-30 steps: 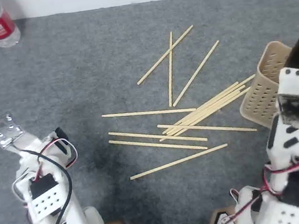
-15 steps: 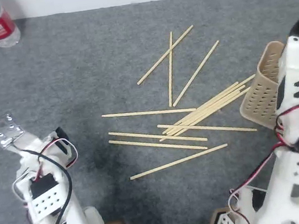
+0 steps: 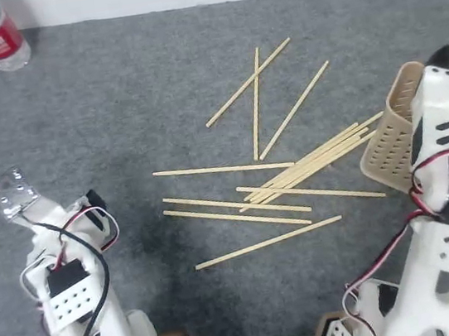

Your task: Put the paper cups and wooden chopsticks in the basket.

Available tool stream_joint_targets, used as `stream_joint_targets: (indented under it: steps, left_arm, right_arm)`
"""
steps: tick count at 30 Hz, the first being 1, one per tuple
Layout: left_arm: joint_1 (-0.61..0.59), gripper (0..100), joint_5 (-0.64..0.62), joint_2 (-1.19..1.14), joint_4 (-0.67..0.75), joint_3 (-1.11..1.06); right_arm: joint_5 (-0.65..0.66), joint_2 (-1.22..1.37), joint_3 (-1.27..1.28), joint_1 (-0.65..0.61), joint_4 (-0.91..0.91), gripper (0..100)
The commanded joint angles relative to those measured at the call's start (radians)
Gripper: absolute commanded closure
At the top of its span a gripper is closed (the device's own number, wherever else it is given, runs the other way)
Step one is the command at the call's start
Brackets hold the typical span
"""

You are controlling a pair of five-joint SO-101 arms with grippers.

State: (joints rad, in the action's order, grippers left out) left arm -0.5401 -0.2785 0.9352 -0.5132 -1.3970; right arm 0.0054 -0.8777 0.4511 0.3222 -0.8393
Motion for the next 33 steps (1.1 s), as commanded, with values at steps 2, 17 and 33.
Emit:
stream_joint_targets:
  steps: [2,17,33]
  left_arm:
    - [0.008,80,-0.005,0.015,0.025,0.010]
    - [0.005,80,-0.005,0.011,0.025,0.010]
    - [-0.002,80,-0.009,0.009,0.043,0.008]
  right_arm:
    - [0.064,-0.002,-0.163,-0.071,-0.116,78.8]
    - [0.560,0.231,-0.209,-0.711,-0.673,79.0]
    - [0.933,0.866,-0.051,-0.628,-0.329,79.0]
